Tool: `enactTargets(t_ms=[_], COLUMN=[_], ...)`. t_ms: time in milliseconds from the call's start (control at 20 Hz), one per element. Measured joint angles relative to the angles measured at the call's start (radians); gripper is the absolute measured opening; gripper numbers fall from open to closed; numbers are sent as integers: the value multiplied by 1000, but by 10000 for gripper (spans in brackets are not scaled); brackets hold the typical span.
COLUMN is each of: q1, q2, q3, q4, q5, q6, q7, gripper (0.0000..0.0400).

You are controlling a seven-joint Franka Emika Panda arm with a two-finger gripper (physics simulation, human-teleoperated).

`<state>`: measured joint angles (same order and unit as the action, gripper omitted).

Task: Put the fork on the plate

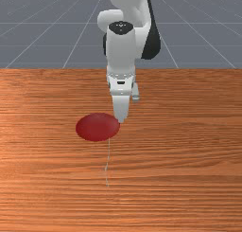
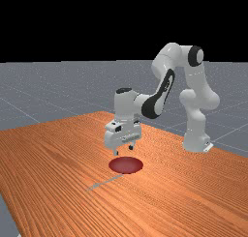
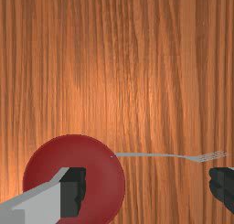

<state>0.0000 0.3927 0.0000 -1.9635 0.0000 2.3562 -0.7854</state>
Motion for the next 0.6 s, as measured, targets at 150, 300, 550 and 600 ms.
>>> enactTargets(t_ms=[150,300,550,600], q1=[2,21,59,58], q2=[-2,-65,-90,-87], q3=[-4,-38,-148,-158], q4=[-7,-146,-292,-287], q5=[9,25,205,250], q6=[-2,50,-40,-61], q7=[30,200,955,1056], gripper=[344,232,20,12])
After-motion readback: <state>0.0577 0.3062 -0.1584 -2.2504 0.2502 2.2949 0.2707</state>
